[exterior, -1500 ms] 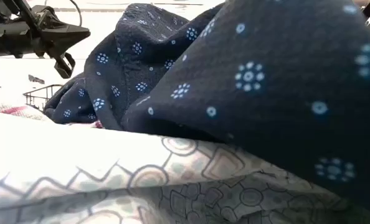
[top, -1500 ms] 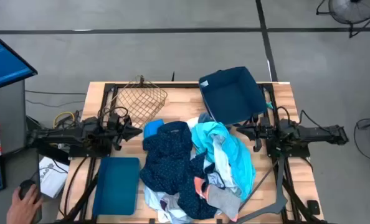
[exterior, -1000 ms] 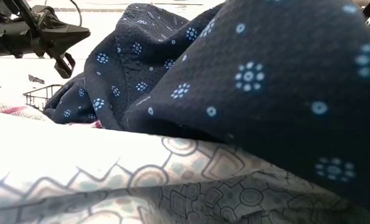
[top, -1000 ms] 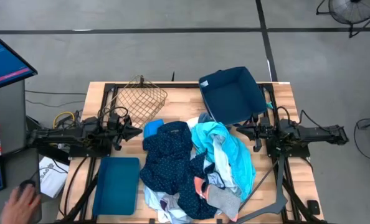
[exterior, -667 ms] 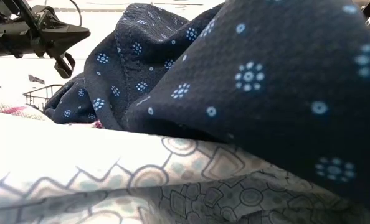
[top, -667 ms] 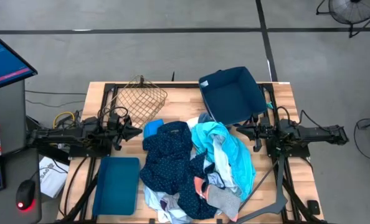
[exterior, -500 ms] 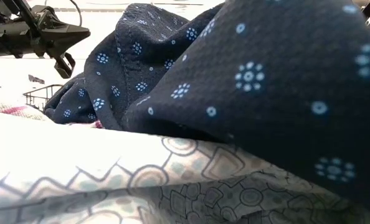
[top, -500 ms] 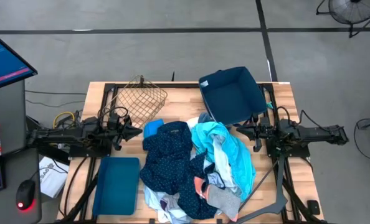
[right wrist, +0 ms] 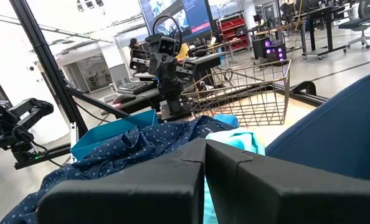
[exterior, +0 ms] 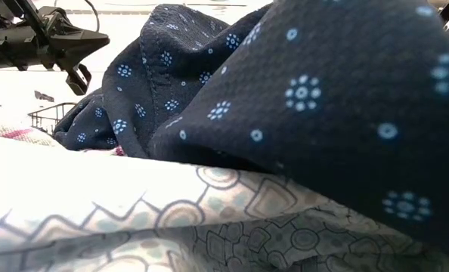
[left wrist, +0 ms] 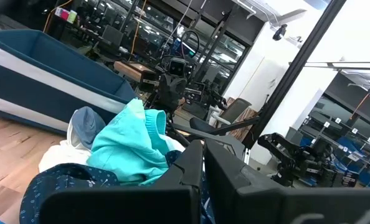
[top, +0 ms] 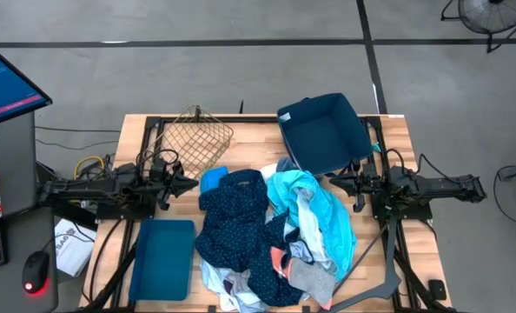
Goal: Pick & Place Cloths
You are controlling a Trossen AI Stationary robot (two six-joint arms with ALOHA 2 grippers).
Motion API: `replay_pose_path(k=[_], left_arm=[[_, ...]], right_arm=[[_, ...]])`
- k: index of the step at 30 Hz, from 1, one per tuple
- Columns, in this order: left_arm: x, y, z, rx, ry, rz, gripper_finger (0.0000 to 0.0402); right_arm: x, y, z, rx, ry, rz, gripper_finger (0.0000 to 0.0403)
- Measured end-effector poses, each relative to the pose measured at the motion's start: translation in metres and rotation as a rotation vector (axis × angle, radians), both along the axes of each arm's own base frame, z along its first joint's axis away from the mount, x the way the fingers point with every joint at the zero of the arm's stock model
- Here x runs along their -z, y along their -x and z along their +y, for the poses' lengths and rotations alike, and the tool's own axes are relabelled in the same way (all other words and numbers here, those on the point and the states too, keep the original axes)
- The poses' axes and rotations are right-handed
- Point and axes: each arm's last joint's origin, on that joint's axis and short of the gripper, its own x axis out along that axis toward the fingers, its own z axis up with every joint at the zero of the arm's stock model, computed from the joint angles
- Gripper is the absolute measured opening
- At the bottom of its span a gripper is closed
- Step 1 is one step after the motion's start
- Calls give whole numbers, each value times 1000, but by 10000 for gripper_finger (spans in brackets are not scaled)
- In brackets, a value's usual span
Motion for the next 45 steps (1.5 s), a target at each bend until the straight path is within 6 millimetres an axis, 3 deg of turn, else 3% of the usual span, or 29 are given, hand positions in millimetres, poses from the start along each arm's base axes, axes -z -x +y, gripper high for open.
replay_pose_path(k=[24, 27, 34, 39, 45], left_arm=[[-2, 0, 1, -50, 0, -22, 2], [-7, 1, 2, -72, 3, -74, 2], [-19, 5, 2, -77, 27, -209, 2], [-30, 10, 2, -65, 55, -337, 2], [-38, 15, 2, -61, 57, -431, 2]], right_arm=[[0, 0, 0, 5, -1, -3, 5], [-2, 0, 0, 2, -88, -35, 5], [-22, 3, -1, -36, -311, -261, 5], [-40, 9, -3, 1, -237, -404, 5], [-91, 23, -3, 16, -138, -530, 5]])
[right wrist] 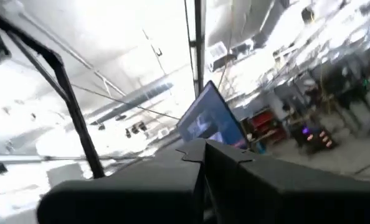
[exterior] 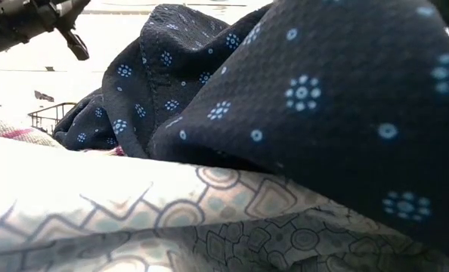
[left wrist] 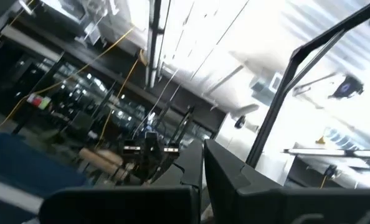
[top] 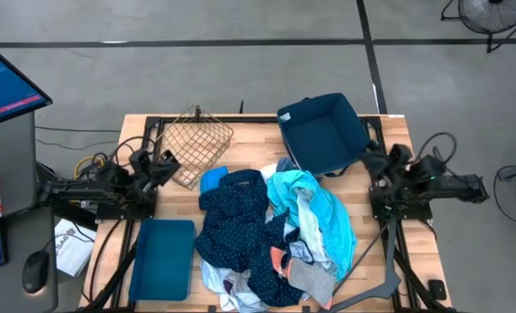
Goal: Pick & Place Cloths
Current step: Put the gray sock into the blue bin
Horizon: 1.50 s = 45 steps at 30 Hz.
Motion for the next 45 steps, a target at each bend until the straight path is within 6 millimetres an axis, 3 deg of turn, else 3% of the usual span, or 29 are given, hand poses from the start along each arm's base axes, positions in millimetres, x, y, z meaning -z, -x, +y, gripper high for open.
replay_pose_path(k=[4, 8, 14, 17, 22, 31, 38, 45], left_arm=[[0, 0, 0, 1, 0, -1, 2], [-1, 0, 0, 1, 0, -7, 2], [-1, 1, 0, 3, 3, -11, 2], [-1, 1, 0, 1, -1, -11, 2], [-1, 1, 0, -15, 8, -13, 2], [-1, 1, 2, -58, 34, -17, 2], [-1, 1, 2, -62, 37, -17, 2], [2, -4, 2, -59, 41, 29, 2]], right_arm=[[-42, -7, 2, 23, 91, 126, 5], [-76, -40, 9, -28, 109, 422, 5], [-114, -80, 35, -302, 15, 944, 2], [-122, -98, 56, -420, -40, 1181, 2], [-116, -122, 101, -514, -42, 1424, 2], [-63, -131, 165, -399, -238, 1799, 24], [-27, -138, 210, -412, -140, 1886, 127], [13, -154, 232, -376, -52, 1967, 265]])
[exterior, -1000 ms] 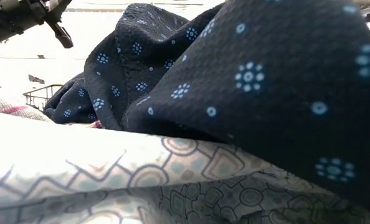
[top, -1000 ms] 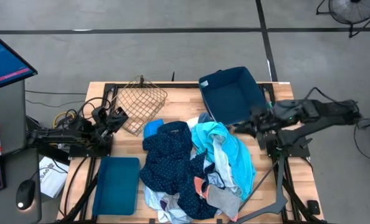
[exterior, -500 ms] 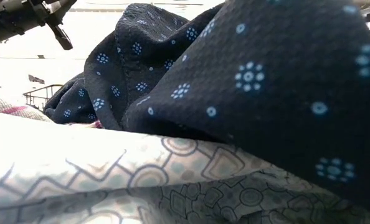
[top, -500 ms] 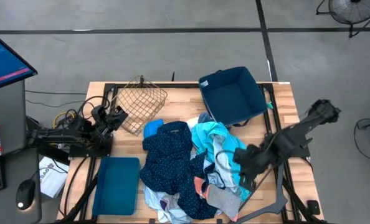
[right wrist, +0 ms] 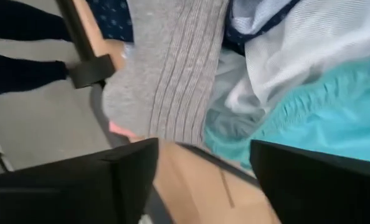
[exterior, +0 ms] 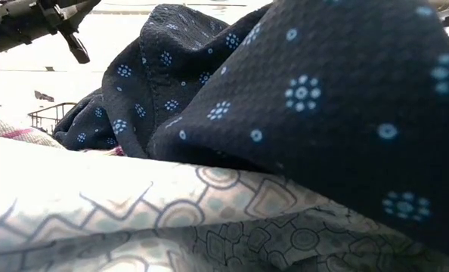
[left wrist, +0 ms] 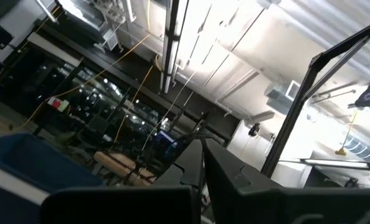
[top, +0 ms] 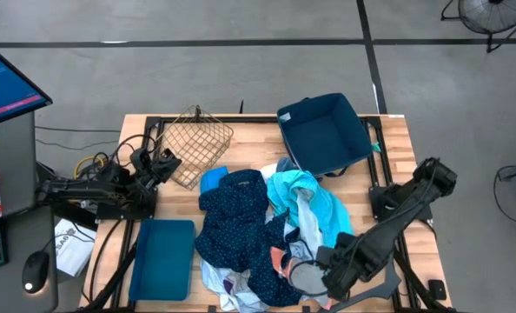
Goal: Pick & Place Cloths
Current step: Put the gray sock into the blue bin
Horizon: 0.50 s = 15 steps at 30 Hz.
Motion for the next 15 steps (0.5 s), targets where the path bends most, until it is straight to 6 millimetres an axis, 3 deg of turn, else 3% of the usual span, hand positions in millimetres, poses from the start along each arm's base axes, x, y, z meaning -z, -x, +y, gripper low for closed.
replay_pose_path(k=[5, 11, 15], left_arm=[[4, -6, 0, 22, 41, 47, 2], [8, -11, 0, 27, 51, 87, 2], [7, -11, 0, 29, 50, 76, 2]], right_arm=[[24, -11, 5, -34, 55, 40, 292], [47, -20, 12, -81, 87, 63, 291], [52, -23, 16, -90, 59, 61, 273]])
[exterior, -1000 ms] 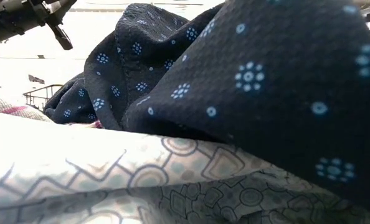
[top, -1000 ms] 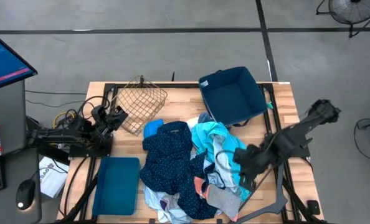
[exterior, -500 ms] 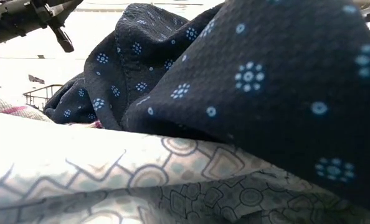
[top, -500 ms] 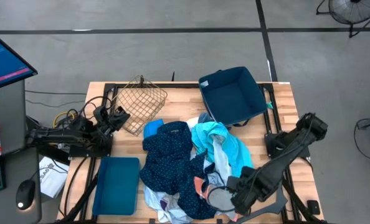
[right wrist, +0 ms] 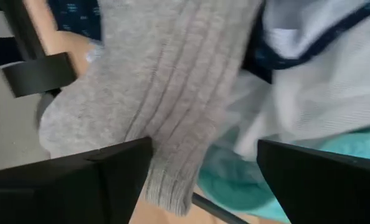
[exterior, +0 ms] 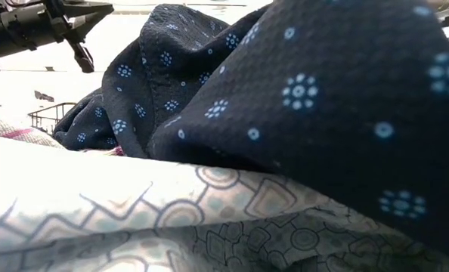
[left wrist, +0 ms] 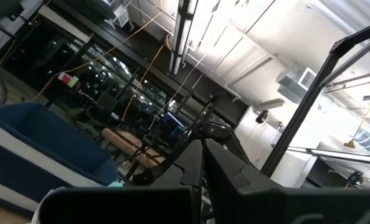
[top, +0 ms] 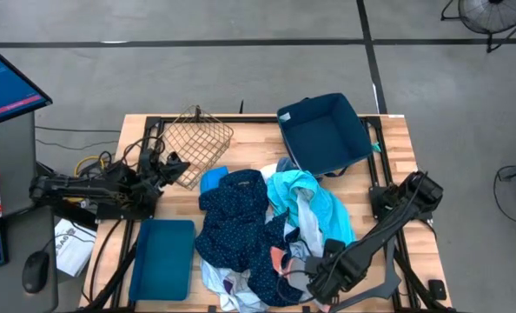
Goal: Pick & Place Cloths
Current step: Put the gray sock into the blue bin
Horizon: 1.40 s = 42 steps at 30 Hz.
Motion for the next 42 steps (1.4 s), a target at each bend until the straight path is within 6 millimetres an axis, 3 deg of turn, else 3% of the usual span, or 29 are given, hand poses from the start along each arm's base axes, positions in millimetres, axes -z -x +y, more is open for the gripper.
replay_pose_path(k=[3, 7, 9, 13, 16, 28, 35, 42], left_arm=[[-2, 1, 0, 1, -2, -25, 2], [-3, 2, 0, 1, -2, -34, 2], [-3, 2, 0, 1, -3, -36, 2], [-6, 3, 0, 1, -4, -73, 2], [-12, 7, 0, 1, -7, -145, 2], [-65, 6, 0, -45, -76, -252, 2], [-91, -28, 0, -35, -165, -137, 15], [-91, -86, -2, 123, -247, 66, 95]], right_arm=[[0, 0, 0, 0, -5, 4, 213], [0, -2, -1, -20, -25, 14, 62], [0, -2, -1, -32, -35, 17, 19], [-4, -3, -5, -27, -34, 17, 7], [-18, -1, -11, -22, -49, -18, 5], [-108, 15, -74, 134, 39, -397, 1], [-137, 14, -110, 182, 111, -576, 1], [-152, -1, -137, 156, 145, -708, 0]])
